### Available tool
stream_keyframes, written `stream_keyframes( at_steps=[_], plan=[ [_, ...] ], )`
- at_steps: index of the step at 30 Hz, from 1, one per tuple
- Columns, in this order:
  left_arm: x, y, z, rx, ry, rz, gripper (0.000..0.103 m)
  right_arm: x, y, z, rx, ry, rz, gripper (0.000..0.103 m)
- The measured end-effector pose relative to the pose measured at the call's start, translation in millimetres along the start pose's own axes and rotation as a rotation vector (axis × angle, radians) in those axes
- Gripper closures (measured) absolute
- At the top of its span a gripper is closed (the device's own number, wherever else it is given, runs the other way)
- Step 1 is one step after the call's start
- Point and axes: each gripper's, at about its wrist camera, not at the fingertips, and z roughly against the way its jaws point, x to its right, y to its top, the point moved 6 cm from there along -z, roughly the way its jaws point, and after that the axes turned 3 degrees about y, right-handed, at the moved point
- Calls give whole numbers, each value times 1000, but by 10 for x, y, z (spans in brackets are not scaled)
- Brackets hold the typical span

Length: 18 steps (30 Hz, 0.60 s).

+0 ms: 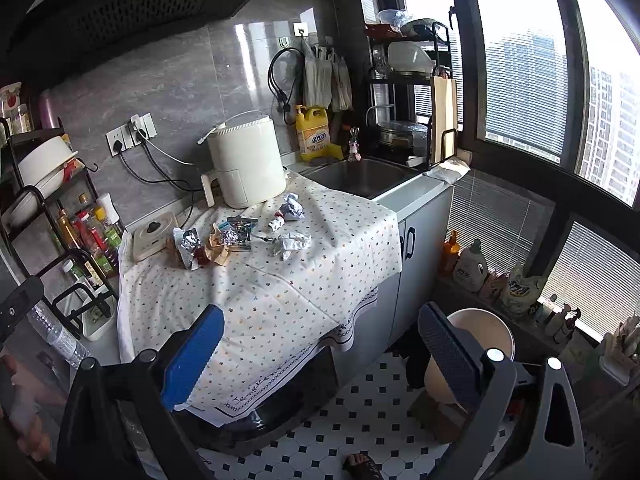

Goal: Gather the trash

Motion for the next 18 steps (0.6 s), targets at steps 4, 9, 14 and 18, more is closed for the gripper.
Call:
stream_keyframes(
  at_steps=[4,9,14,18],
  plan=[
    [-26,-16,31,4,4,1,6,15,23,5,7,0,-12,8],
    [-57,-38,37,-1,8,5,6,-18,22,9,7,5,-2,8],
    [-74,-28,29,2,3,10,6,-53,9,31,8,4,0,8],
    [-76,-25,30,4,-5,10,6,-72,3,31,7,-2,8,8]
  ],
)
